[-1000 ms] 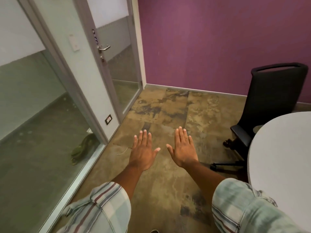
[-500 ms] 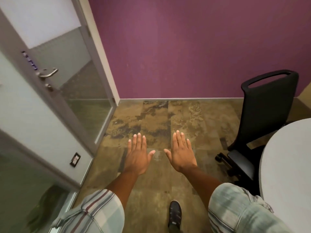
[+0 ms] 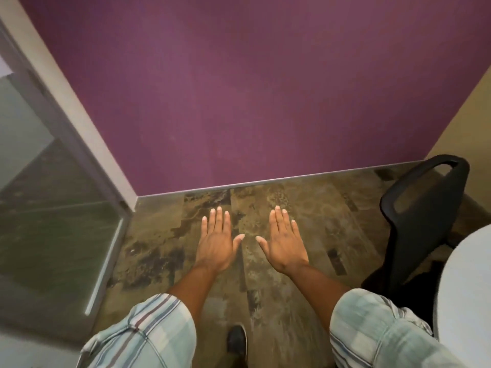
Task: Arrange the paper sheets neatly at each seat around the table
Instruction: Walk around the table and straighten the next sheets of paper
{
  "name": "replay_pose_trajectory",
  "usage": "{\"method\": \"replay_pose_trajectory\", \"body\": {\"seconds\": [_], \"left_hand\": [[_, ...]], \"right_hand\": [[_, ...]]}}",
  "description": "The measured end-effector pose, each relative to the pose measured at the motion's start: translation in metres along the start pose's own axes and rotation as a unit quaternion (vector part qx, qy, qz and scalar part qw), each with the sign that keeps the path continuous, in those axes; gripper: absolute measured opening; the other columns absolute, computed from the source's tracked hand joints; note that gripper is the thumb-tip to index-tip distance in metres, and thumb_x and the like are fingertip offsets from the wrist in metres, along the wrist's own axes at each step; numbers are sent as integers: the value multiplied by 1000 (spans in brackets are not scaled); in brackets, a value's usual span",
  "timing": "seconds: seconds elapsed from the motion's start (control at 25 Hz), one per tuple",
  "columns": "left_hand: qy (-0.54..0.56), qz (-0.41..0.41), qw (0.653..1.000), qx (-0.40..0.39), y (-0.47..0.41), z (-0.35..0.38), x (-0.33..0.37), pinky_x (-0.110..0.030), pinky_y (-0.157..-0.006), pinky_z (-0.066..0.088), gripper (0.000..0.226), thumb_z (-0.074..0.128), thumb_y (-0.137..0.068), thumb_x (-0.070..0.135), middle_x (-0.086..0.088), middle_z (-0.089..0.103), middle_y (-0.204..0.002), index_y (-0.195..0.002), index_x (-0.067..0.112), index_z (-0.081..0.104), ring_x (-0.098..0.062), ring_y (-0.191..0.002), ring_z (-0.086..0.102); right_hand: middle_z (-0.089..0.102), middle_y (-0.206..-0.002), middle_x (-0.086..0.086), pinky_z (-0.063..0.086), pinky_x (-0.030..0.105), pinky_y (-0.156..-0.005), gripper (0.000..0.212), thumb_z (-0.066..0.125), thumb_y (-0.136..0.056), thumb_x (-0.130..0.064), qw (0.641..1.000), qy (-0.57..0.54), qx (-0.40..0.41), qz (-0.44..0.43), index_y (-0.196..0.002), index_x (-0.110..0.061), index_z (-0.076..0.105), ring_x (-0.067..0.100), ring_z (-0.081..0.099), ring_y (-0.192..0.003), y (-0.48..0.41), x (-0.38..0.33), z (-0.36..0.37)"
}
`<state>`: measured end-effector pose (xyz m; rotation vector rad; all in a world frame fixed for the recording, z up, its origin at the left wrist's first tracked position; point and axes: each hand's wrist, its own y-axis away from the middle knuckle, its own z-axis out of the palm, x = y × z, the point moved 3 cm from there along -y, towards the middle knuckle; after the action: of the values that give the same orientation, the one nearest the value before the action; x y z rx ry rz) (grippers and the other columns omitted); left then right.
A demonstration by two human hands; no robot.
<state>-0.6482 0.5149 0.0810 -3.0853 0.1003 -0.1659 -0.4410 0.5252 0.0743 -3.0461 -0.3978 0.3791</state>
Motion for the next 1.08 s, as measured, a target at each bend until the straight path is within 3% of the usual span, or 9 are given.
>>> {"method": "replay_pose_trajectory", "body": {"seconds": [0.16,0.56,0.84,1.08], "left_hand": [[19,52,998,6,-138,16,4,-50,-131,-8,88,15,-103,67,-18,-1,-176,-166,6,4,-33,-163,-9],[18,202,979,-27,-443,26,61,-52,-131,-6,88,9,-104,68,-18,-5,-175,-166,6,-1,-34,-162,-11],[3,294,955,-29,-613,56,183,-52,-131,-6,90,4,-101,69,-16,-6,-175,-166,6,-2,-33,-162,-13],[1,347,936,-59,-746,90,335,-48,-128,-14,95,0,-97,72,-14,-8,-176,-166,7,-3,-31,-162,-15]], "right_hand": [[-8,-174,14,14,52,-129,89,22,-103,-66,998,14,23,51,-164,-7,-4,29,-7,-161,-111,45,-1],[-6,-174,14,13,51,-130,89,20,-104,-68,977,32,54,204,-164,-7,-3,28,-7,-161,-318,180,-32],[-10,-174,11,11,50,-130,88,17,-104,-69,952,19,91,291,-164,-9,-6,26,-12,-160,-407,329,-49],[-14,-173,9,9,50,-130,87,14,-104,-69,925,-4,97,366,-164,-10,-7,25,-16,-159,-455,497,-67]]}}
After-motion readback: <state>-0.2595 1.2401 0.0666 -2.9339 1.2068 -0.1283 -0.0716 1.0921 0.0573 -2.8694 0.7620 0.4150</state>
